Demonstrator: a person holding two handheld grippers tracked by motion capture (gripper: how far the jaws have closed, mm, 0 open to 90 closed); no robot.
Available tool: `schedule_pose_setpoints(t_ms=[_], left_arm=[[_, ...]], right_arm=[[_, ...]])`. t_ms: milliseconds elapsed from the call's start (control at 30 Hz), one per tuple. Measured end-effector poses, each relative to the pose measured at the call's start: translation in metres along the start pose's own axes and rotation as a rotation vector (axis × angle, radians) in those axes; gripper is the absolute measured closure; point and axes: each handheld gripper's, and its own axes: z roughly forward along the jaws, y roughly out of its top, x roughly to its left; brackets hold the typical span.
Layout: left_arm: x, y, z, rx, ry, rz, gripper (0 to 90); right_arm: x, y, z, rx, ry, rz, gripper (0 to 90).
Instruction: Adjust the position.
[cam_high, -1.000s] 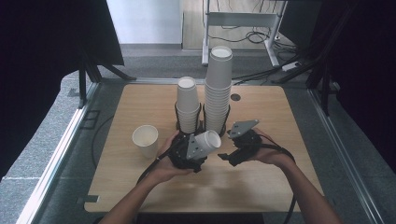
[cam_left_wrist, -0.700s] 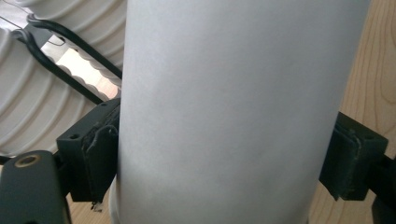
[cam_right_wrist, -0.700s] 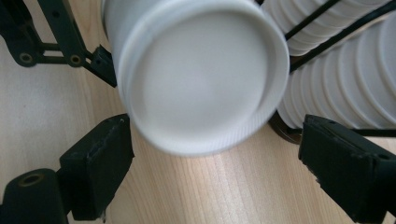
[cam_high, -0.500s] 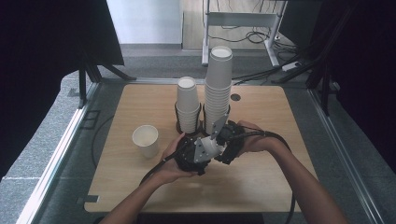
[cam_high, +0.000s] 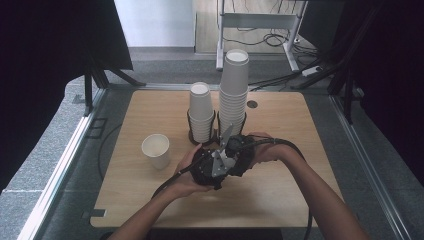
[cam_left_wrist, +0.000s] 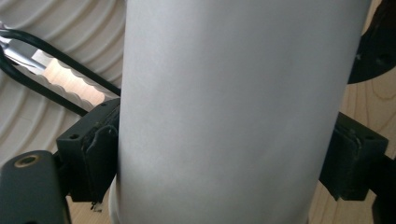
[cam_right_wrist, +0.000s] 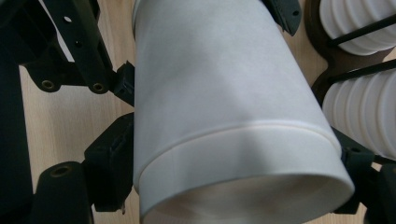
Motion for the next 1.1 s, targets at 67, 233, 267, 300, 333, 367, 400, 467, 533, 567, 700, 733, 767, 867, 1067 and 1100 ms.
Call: schedule_pose_setpoints(t_ms=[67, 233, 267, 300, 333, 367, 400, 467, 533, 567, 700, 733, 767, 867, 1067, 1100], left_arm=[[-0.001, 0.000, 0.000, 0.009, -0.003, 0.000, 13.1], [-0.002, 0.001, 0.002, 0.010, -0.010, -0.004, 13.1], [-0.003, 0.002, 0.003, 0.007, 0.001, -0.007, 13.1], [-0.003, 0.002, 0.003, 0.007, 0.002, -0.007, 13.1], [-0.003, 0.003, 0.003, 0.013, -0.002, -0.005, 13.1], [-0.003, 0.003, 0.003, 0.010, -0.004, -0.002, 13.1], [-0.003, 0.002, 0.004, 0.009, -0.002, -0.001, 13.1], [-0.003, 0.002, 0.004, 0.013, -0.002, -0.002, 13.1], [-0.003, 0.002, 0.004, 0.014, 0.001, -0.003, 13.1], [-0.003, 0.002, 0.004, 0.016, -0.005, -0.002, 12.9], [-0.004, 0.002, 0.005, 0.010, -0.021, -0.008, 11.7], [-0.004, 0.002, 0.005, 0.010, -0.016, -0.011, 11.1], [-0.004, 0.002, 0.005, 0.011, -0.014, -0.012, 10.6], [-0.003, 0.002, 0.006, 0.006, -0.048, -0.018, 4.5], [-0.004, 0.001, 0.003, -0.016, -0.056, -0.026, 0.2], [-0.004, 0.000, 0.003, -0.019, -0.052, -0.027, 0.2]], right_arm=[[-0.002, -0.001, 0.001, 0.008, 0.013, -0.004, 20.7], [-0.002, -0.001, 0.003, 0.020, 0.017, 0.004, 20.0], [-0.002, -0.001, 0.003, 0.025, 0.019, 0.011, 19.7], [-0.002, 0.000, 0.004, 0.027, 0.021, 0.005, 19.3], [-0.002, 0.000, 0.004, 0.034, 0.023, 0.012, 19.1], [-0.002, 0.000, 0.005, 0.034, 0.024, 0.007, 19.3], [-0.002, 0.000, 0.005, 0.033, 0.025, 0.003, 19.4], [-0.003, 0.000, 0.006, 0.036, 0.027, 0.003, 20.0], [-0.002, -0.001, 0.006, 0.030, 0.025, 0.001, 20.7], [-0.002, -0.001, 0.006, 0.028, 0.026, 0.000, 21.1], [-0.002, -0.004, 0.005, 0.017, 0.032, -0.009, 22.1], [-0.001, -0.004, 0.005, 0.011, 0.032, -0.013, 22.2], [-0.002, -0.005, 0.005, 0.006, 0.030, -0.019, 22.2], [-0.001, -0.009, 0.005, 0.002, 0.024, -0.009, 22.4], [-0.005, -0.022, 0.008, -0.013, 0.009, 0.016, 22.4], [-0.005, -0.023, 0.008, -0.020, 0.008, 0.016, 22.4]])
